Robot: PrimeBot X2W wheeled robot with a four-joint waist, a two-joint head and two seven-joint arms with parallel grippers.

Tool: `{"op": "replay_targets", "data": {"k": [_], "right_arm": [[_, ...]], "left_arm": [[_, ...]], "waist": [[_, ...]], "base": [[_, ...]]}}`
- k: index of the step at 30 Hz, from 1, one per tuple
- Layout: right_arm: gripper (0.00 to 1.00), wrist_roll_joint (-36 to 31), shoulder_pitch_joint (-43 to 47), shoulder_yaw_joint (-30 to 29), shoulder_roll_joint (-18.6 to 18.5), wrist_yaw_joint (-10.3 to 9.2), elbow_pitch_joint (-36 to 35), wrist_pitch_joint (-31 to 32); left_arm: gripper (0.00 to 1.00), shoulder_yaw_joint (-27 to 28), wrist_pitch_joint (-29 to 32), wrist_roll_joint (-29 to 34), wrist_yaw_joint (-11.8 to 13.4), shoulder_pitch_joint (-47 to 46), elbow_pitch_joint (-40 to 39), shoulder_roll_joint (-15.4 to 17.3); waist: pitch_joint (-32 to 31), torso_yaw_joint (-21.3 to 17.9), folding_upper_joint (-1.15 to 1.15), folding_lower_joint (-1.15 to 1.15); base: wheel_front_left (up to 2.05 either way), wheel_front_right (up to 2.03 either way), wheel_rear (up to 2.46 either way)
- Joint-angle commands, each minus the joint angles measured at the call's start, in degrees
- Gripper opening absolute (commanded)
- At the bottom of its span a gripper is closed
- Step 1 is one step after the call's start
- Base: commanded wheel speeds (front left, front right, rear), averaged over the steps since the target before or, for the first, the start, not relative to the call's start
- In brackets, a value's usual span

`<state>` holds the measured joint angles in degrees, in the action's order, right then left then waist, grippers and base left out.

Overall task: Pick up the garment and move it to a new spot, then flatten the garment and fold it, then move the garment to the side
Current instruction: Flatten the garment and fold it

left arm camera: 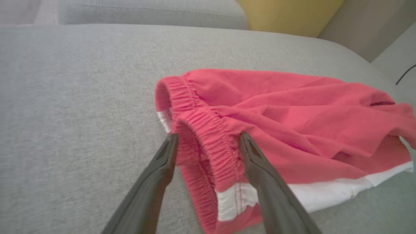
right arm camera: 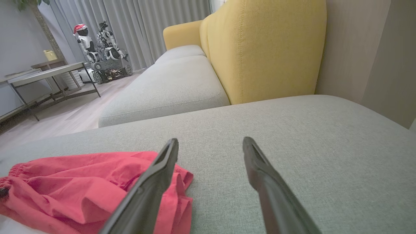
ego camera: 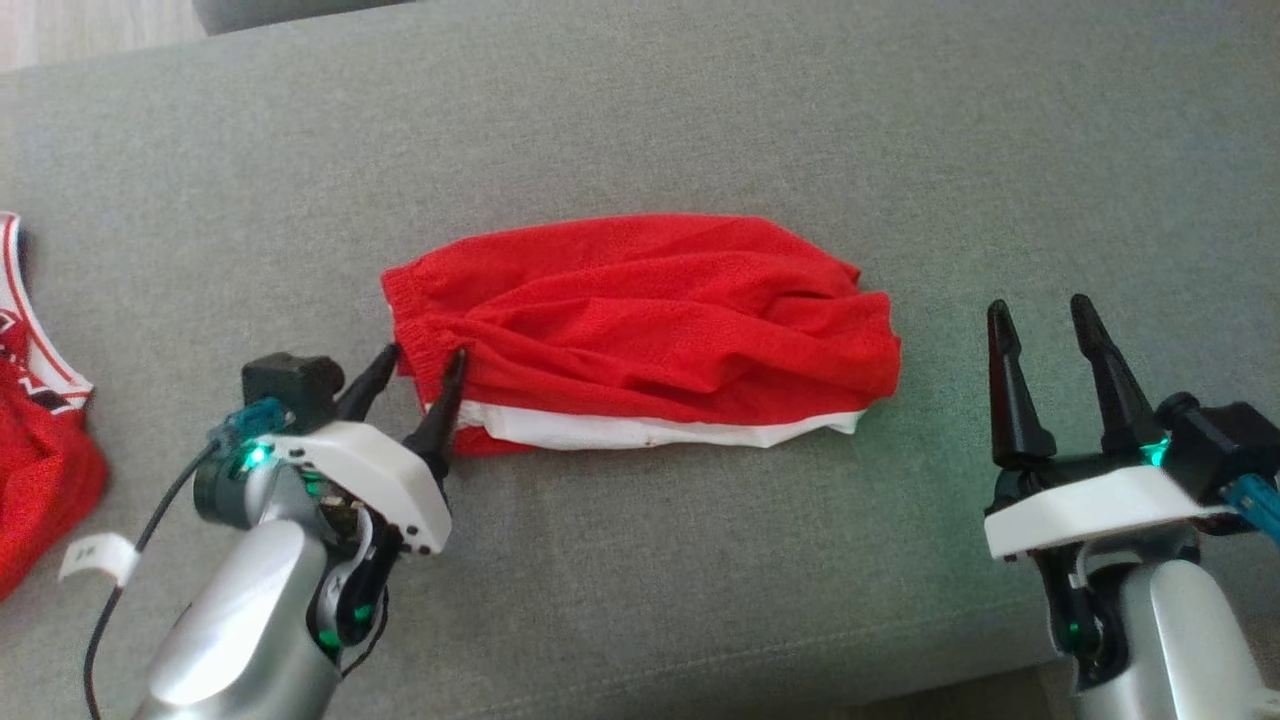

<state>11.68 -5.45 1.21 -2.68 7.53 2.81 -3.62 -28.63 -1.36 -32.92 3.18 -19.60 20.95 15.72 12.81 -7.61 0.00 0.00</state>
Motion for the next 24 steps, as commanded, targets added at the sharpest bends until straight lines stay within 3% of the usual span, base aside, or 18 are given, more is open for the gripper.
{"op": "replay_targets", "data": {"k": [1,4,13,17,24], "right_arm": [[1.00,0.0,-1.7,1.0,-0.2,-0.04,-1.6,-0.6],[1.00,-0.3,-1.2,0.7,-0.2,-0.04,-1.7,-0.4],[1.00,-1.6,0.4,0.0,-0.2,-0.04,-2.6,0.8],[1.00,-2.1,0.8,0.0,-0.2,-0.04,-3.1,1.5],[1.00,-2.8,2.7,0.0,-0.2,-0.04,-3.9,2.7]], "left_arm": [[1.00,2.5,-1.3,0.3,0.7,-1.6,-1.4,1.0],[1.00,2.9,-4.0,1.3,2.5,0.1,-2.0,1.0],[1.00,7.9,-12.9,5.0,11.0,5.9,-9.9,0.6],[1.00,9.5,-13.5,7.5,11.9,7.7,-13.2,0.6],[1.00,10.6,-13.6,12.9,11.3,13.7,-17.9,1.3]], "waist": [[-0.5,0.2,0.00,0.00],[-1.6,0.9,0.00,0.00],[-5.0,4.0,0.00,0.00],[-6.0,5.1,0.00,0.00],[-8.8,6.0,0.00,0.00]], "base": [[0.00,0.00,0.00],[0.00,0.00,0.00],[0.00,0.00,0.00],[0.00,0.00,0.00],[0.00,0.00,0.00]]}}
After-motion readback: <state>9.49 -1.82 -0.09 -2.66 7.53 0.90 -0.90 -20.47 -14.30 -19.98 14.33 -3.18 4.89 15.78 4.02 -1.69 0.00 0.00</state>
